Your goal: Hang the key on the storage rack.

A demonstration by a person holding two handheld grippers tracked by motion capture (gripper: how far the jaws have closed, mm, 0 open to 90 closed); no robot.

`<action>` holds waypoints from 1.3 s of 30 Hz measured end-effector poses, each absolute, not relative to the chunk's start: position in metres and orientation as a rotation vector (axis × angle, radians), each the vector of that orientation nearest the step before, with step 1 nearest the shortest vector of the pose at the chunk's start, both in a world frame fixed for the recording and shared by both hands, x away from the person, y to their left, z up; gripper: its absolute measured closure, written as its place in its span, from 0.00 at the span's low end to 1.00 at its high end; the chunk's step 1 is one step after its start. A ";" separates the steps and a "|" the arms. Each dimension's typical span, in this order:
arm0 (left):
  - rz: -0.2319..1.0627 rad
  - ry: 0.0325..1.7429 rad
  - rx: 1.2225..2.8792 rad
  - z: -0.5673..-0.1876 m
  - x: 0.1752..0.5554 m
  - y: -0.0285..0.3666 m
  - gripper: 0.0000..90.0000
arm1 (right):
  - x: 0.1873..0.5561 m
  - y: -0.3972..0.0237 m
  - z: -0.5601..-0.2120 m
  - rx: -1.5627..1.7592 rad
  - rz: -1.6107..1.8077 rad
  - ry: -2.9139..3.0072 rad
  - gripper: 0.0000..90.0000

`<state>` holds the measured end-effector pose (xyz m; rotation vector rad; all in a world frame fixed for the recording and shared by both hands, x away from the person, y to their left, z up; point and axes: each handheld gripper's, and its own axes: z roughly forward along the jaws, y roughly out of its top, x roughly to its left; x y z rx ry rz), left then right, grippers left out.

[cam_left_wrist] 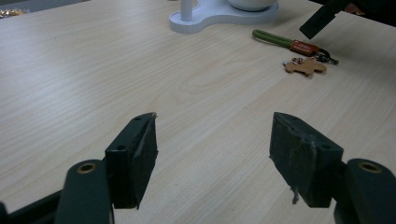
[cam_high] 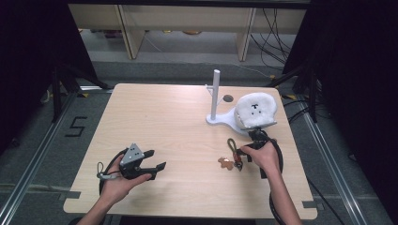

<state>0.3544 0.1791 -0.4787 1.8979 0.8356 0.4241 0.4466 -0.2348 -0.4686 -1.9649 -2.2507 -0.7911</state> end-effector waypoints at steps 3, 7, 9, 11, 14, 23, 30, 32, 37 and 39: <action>0.422 0.835 1.901 -0.479 0.354 0.178 0.35 | 0.451 -0.232 -0.475 -1.939 -0.764 -2.328 0.71; 0.422 0.836 1.901 -0.479 0.354 0.177 0.35 | 0.451 -0.229 -0.478 -1.974 -0.687 -2.342 0.71; 0.427 0.829 1.906 -0.479 0.354 0.177 0.35 | 0.452 -0.229 -0.481 -1.937 -0.725 -2.382 0.71; 0.419 0.831 1.900 -0.479 0.354 0.176 0.35 | 0.451 -0.225 -0.481 -1.983 -0.702 -2.338 0.73; 0.420 0.824 1.909 -0.480 0.354 0.176 0.35 | 0.452 -0.223 -0.481 -1.966 -0.681 -2.353 0.76; 0.436 0.823 1.913 -0.481 0.354 0.178 0.36 | 0.451 -0.220 -0.483 -1.921 -0.705 -2.412 0.87; 0.431 0.829 1.868 -0.474 0.356 0.181 0.41 | 0.438 -0.224 -0.480 -1.863 -0.899 -2.370 0.88; 0.429 0.828 1.848 -0.470 0.358 0.180 0.42 | 0.434 -0.224 -0.476 -1.871 -0.908 -2.330 0.88; 0.396 0.817 1.818 -0.462 0.364 0.173 0.45 | 0.423 -0.227 -0.468 -1.814 -1.119 -2.340 0.88; 0.381 0.809 1.809 -0.460 0.367 0.170 0.46 | 0.419 -0.226 -0.465 -1.799 -1.183 -2.367 0.88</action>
